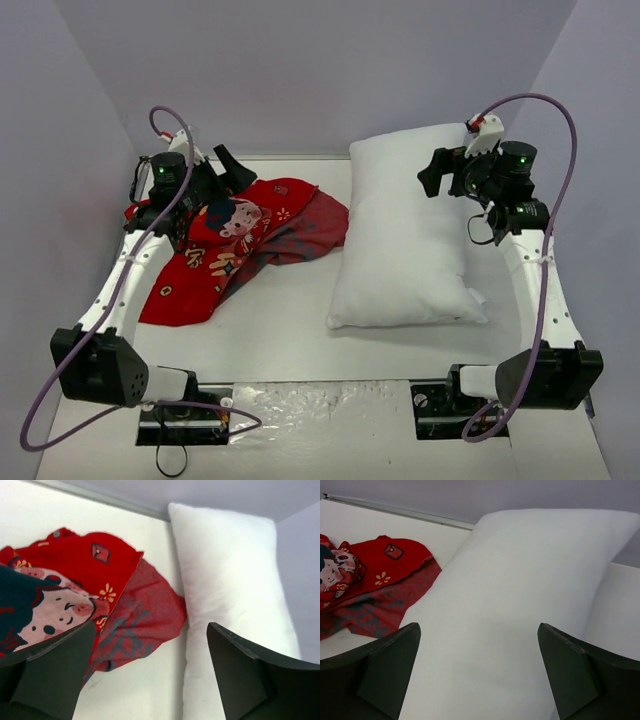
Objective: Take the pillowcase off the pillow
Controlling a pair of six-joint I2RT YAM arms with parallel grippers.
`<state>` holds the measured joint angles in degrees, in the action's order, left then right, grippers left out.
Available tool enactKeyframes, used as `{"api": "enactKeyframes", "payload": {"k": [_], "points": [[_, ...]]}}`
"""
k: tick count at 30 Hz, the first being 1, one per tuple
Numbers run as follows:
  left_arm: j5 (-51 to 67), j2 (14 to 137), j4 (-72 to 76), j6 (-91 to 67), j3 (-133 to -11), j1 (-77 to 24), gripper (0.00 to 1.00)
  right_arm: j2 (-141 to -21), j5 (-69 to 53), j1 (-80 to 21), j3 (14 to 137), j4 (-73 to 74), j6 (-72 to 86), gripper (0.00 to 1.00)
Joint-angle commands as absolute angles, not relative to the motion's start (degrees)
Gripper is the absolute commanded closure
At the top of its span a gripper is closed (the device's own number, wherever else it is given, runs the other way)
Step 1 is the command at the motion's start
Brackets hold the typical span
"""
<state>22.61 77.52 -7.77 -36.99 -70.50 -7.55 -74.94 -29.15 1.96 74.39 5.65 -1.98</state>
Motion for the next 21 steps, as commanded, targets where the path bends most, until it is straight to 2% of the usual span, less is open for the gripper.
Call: {"api": "enactKeyframes", "payload": {"k": [1,7,12,21], "points": [[20.1,72.0,-10.5,-32.4,-76.2,-8.5,0.03,-69.6,-25.9,4.2,78.1,12.7,-8.4,0.0],[10.3,64.3,-17.4,-22.6,-75.0,-15.1,0.06,-65.7,-19.7,8.7,77.8,19.4,-9.4,0.0],[10.2,55.5,-17.0,-22.0,-68.3,-15.8,0.06,-64.8,-13.9,9.7,77.3,24.7,-13.5,0.0],[11.0,47.7,-19.2,-22.4,-61.0,-15.8,0.06,-63.7,-2.1,10.3,78.0,24.3,-6.0,0.0]]}}
